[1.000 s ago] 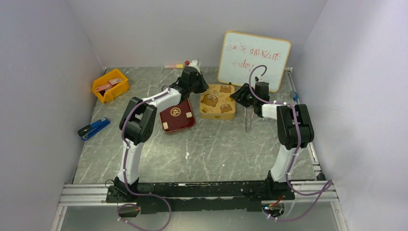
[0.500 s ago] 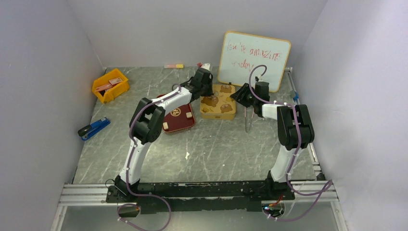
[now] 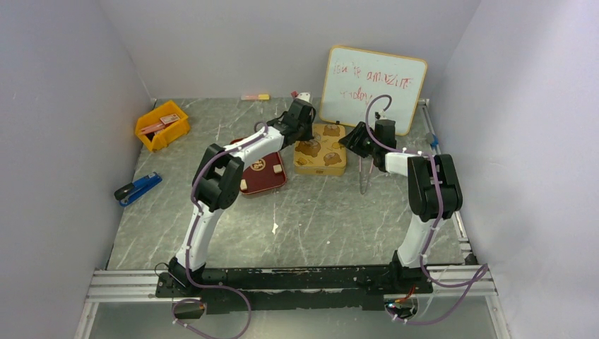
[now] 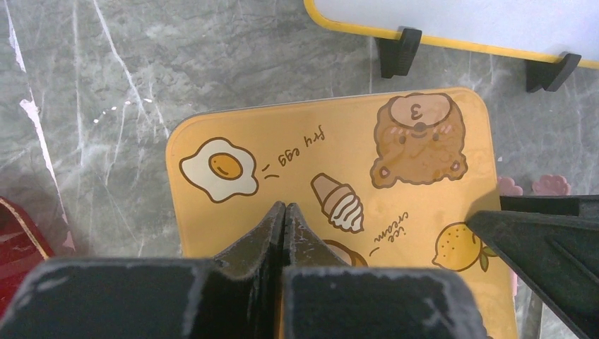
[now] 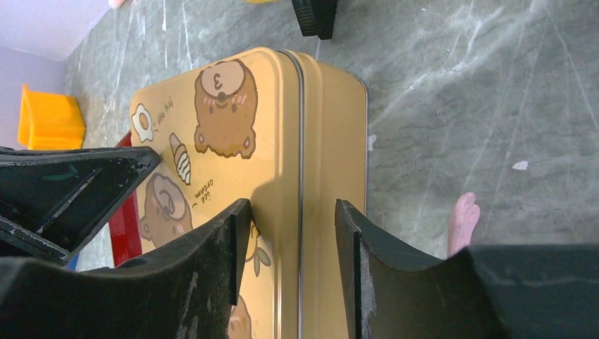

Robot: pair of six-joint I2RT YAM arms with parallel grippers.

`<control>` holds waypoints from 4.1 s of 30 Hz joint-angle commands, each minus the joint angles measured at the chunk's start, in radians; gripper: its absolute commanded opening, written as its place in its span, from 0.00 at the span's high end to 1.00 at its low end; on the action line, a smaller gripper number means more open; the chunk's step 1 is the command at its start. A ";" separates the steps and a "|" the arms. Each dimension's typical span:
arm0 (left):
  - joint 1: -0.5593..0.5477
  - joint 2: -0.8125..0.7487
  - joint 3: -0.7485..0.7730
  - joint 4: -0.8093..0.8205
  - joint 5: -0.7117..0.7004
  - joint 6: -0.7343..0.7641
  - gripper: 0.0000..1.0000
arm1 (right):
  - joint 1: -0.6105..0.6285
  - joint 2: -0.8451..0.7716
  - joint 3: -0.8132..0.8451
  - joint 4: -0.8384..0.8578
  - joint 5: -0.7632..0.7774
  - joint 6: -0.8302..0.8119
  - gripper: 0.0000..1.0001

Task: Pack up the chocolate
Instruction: Close the box lid on the packing box.

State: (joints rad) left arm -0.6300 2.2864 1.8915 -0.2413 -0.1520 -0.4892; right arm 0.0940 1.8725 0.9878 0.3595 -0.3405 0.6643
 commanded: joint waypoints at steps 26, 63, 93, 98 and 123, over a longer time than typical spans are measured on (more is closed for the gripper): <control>-0.014 0.058 0.046 -0.128 -0.046 0.041 0.95 | 0.113 -0.215 0.230 -0.365 0.306 -0.287 0.83; -0.031 0.088 0.084 -0.165 -0.068 0.053 0.95 | 0.296 -0.280 0.082 -0.580 0.524 -0.313 1.00; -0.032 0.088 0.073 -0.162 -0.072 0.047 0.95 | 0.303 -0.315 0.209 -0.530 0.543 -0.345 1.00; -0.032 0.094 0.078 -0.162 -0.070 0.051 0.95 | 0.304 -0.256 0.331 -0.549 0.558 -0.363 1.00; -0.065 0.121 0.098 -0.164 -0.055 0.054 0.95 | 0.284 -0.006 0.514 -0.581 0.626 -0.365 1.00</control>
State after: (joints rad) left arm -0.6880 2.3539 2.0125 -0.3088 -0.2153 -0.4522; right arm 0.3916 1.8168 1.4643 -0.2317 0.2623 0.2878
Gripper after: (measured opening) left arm 0.056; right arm 0.007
